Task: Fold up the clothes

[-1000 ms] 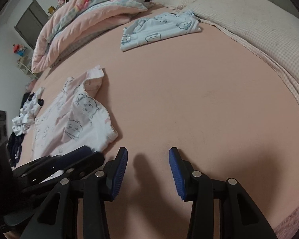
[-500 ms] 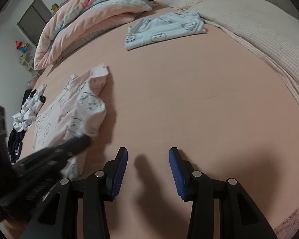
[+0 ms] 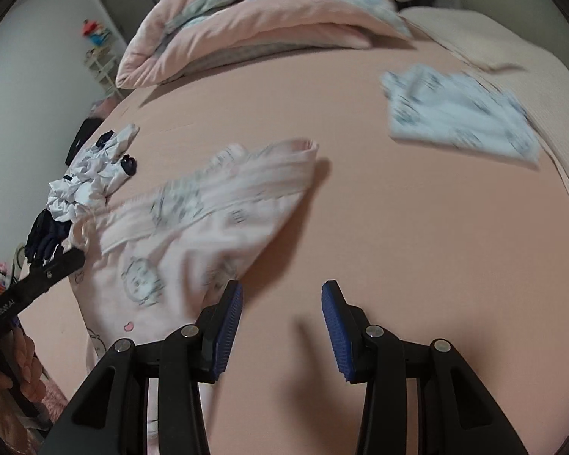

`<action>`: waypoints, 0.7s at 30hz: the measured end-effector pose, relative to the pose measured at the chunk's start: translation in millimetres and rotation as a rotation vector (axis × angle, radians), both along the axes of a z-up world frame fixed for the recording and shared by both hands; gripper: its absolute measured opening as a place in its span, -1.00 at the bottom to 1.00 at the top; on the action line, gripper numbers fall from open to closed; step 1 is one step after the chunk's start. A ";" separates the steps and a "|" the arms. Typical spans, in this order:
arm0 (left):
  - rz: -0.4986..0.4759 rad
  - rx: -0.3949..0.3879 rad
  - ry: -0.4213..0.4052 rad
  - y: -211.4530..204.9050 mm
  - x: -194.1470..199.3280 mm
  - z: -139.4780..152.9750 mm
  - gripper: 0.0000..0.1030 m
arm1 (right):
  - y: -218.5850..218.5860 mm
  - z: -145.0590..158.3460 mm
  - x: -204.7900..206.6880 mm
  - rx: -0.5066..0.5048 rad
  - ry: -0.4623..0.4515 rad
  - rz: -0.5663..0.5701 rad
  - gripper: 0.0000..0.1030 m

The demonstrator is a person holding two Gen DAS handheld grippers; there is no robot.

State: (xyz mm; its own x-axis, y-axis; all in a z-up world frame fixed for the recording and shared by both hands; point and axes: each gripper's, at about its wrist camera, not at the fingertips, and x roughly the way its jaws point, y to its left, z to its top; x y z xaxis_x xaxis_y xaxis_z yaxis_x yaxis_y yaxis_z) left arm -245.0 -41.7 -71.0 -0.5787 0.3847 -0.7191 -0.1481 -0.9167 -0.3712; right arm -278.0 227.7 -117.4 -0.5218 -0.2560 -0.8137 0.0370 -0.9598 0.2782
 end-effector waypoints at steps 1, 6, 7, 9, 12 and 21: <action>0.017 -0.011 0.001 -9.9 -3.7 -0.9 -0.91 | -4.8 1.0 -8.6 0.002 0.002 0.004 -0.17; 0.122 -0.077 -0.086 -58.2 -33.6 -26.5 -0.91 | -30.4 0.8 -55.6 0.034 -0.001 0.022 -0.17; 0.139 -0.083 -0.112 -65.3 -39.2 -34.9 -0.91 | -34.9 -0.5 -63.4 0.048 -0.001 0.030 -0.17; 0.166 -0.018 -0.152 -76.8 -45.0 -52.0 -0.91 | -43.0 -5.3 -79.5 0.083 -0.006 0.038 -0.17; 0.211 0.099 -0.212 -92.8 -53.3 -75.8 -0.88 | -50.9 -10.5 -101.3 0.140 -0.013 0.032 -0.17; 0.120 0.035 -0.192 -77.9 -70.2 -73.7 -0.58 | -74.6 -20.2 -141.4 0.245 -0.011 0.118 -0.01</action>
